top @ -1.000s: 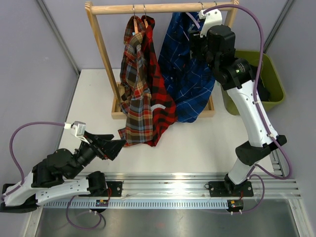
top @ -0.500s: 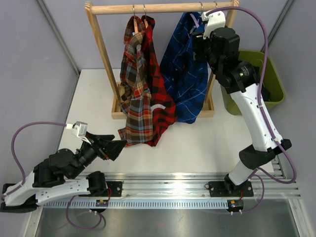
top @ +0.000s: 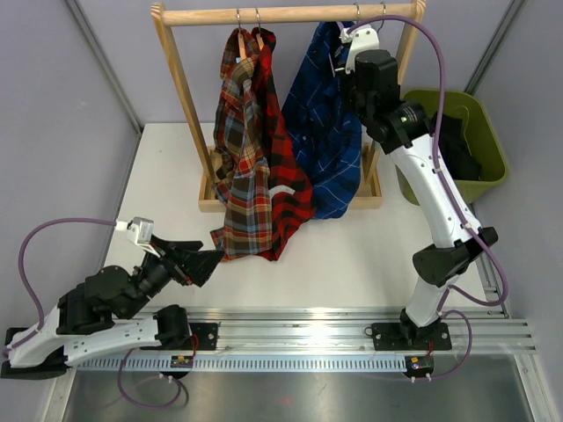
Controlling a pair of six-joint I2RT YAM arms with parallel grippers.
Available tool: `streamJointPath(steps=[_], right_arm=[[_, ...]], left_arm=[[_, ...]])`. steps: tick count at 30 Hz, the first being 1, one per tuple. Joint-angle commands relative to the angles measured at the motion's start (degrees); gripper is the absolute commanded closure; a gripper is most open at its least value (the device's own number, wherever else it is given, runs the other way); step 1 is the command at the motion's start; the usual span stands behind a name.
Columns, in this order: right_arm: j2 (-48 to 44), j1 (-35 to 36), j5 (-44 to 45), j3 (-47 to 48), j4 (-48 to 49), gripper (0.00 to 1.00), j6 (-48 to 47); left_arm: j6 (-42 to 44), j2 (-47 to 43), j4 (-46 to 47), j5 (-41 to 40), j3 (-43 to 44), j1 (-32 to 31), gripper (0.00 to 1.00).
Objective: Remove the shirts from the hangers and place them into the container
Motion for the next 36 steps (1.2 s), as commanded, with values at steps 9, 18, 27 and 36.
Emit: streamJointPath(steps=[9, 18, 27, 36], right_arm=[[-4.1, -0.6, -3.5, 2.1, 1.1, 1.00, -0.1], [-11.2, -0.6, -4.1, -4.7, 13.8, 1.00, -2.1], [-12.4, -0.6, -3.1, -3.6, 18.8, 1.00, -3.5], [-16.2, 1.3, 4.8, -2.4, -3.6, 1.00, 3.7]], left_arm=[[-1.0, -0.8, 1.5, -1.6, -0.9, 0.1, 0.01], [-0.9, -0.4, 2.4, -1.3, -0.8, 0.1, 0.01], [-0.8, 0.0, 2.1, -1.6, -0.1, 0.1, 0.01], [0.7, 3.0, 2.3, -1.4, 2.5, 0.1, 0.01]])
